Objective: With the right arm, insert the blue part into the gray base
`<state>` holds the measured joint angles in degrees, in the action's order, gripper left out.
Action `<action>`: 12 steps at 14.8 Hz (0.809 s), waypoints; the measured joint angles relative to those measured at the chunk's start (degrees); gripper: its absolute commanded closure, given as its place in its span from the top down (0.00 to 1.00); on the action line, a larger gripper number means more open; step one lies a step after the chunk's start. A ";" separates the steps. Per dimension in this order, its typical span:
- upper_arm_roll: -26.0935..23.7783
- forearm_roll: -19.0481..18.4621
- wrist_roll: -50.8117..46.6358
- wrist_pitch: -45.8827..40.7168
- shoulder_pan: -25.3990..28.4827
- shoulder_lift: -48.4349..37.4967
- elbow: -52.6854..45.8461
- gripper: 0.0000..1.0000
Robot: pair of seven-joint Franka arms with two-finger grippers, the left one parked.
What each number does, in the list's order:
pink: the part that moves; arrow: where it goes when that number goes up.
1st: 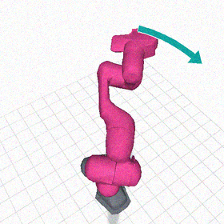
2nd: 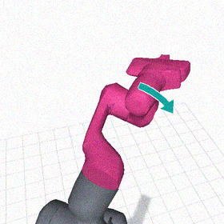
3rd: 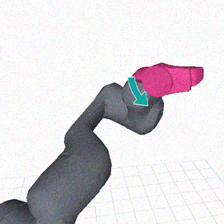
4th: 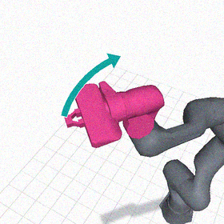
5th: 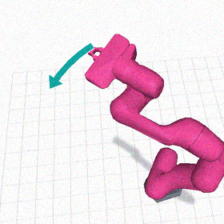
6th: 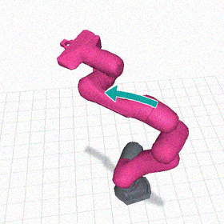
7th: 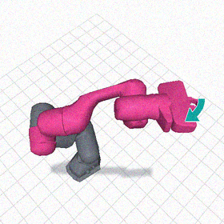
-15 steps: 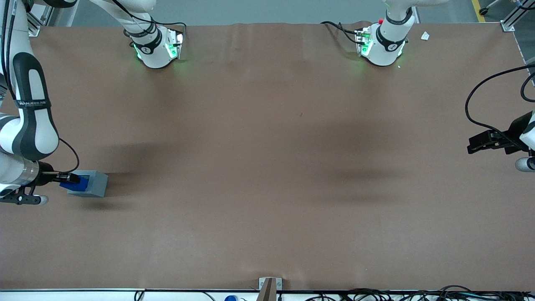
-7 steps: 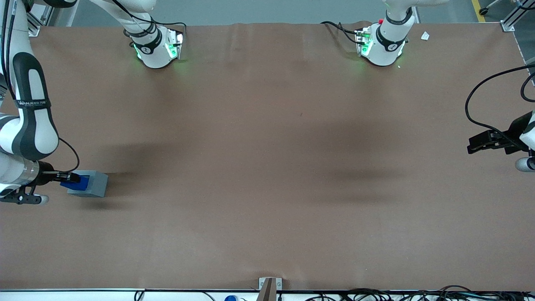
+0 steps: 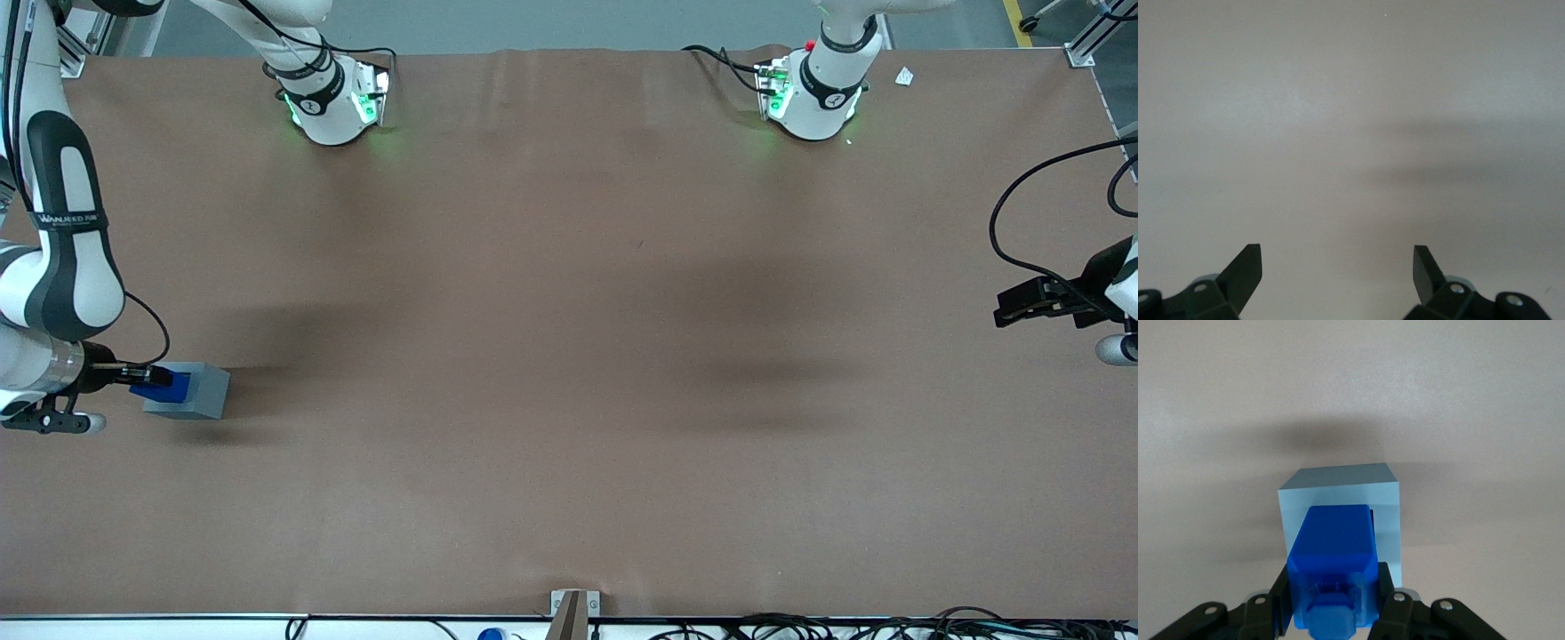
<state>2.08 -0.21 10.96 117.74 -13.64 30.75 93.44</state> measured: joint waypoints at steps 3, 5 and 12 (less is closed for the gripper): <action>0.00 -0.03 0.05 -0.18 0.00 0.00 -0.02 0.06; 0.03 -0.08 0.06 -0.50 0.00 -0.01 -0.05 0.06; -0.09 -0.17 0.75 -2.50 0.02 0.75 0.44 0.51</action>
<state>1.99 -0.38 11.71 115.23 -13.62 31.50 93.87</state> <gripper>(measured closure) 0.493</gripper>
